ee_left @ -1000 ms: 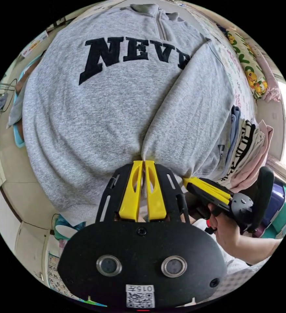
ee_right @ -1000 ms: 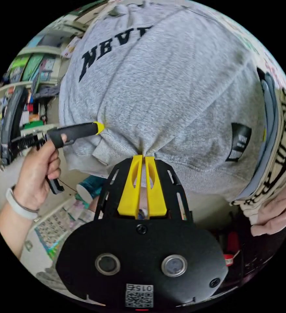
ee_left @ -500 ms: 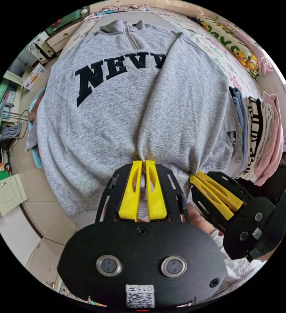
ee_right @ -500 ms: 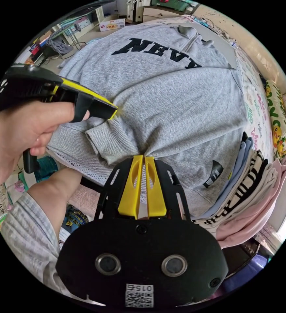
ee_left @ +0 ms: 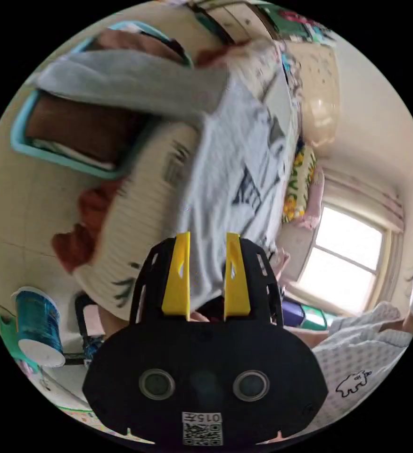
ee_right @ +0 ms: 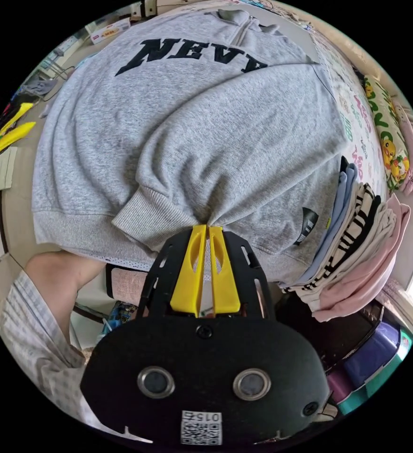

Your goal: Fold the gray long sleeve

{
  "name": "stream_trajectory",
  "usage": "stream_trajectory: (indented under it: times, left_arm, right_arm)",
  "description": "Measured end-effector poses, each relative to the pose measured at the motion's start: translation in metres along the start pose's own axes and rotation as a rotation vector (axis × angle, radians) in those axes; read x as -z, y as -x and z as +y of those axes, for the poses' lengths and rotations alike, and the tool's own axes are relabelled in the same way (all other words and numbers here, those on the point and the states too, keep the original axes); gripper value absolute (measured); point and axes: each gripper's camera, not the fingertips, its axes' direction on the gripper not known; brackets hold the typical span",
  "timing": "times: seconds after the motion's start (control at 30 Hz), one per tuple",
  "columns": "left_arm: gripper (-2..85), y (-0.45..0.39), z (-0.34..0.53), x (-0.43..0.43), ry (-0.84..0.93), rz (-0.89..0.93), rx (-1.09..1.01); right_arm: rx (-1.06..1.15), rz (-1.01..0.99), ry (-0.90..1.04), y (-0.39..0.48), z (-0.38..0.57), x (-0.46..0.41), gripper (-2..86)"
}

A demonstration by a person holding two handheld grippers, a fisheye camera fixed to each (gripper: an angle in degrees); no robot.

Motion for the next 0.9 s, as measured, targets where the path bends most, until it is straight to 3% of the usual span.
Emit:
stream_trajectory:
  times: [0.07, 0.13, 0.23, 0.37, 0.5, 0.67, 0.9]
  left_arm:
    - [13.3, 0.092, -0.025, 0.091, -0.295, -0.077, 0.165]
    - [16.5, 0.163, -0.045, 0.140, -0.445, -0.138, 0.303]
    - [17.7, 0.263, -0.083, 0.176, -0.559, -0.188, 0.449]
    - [17.6, 0.367, -0.117, 0.165, -0.645, -0.058, 0.545]
    - [16.5, 0.415, -0.137, 0.136, -0.676, 0.051, 0.544]
    - [6.1, 0.446, -0.147, 0.109, -0.723, 0.225, 0.448]
    - [3.3, 0.377, -0.122, 0.135, -0.756, 0.334, 0.098]
  right_arm:
    - [-0.017, -0.027, 0.052, -0.001, -0.016, 0.001, -0.1]
    - [-0.033, -0.050, 0.089, -0.003, -0.027, 0.002, 0.0]
    - [-0.032, -0.019, 0.173, 0.005, -0.050, 0.004, 0.0]
    - [-0.070, 0.061, 0.243, 0.019, -0.074, 0.006, 0.0]
    - [-0.080, 0.082, 0.273, 0.021, -0.088, 0.011, 0.0]
    - [-0.119, 0.079, 0.339, 0.015, -0.110, 0.018, 0.0]
    - [-0.152, 0.058, 0.359, 0.000, -0.122, 0.033, 0.0]
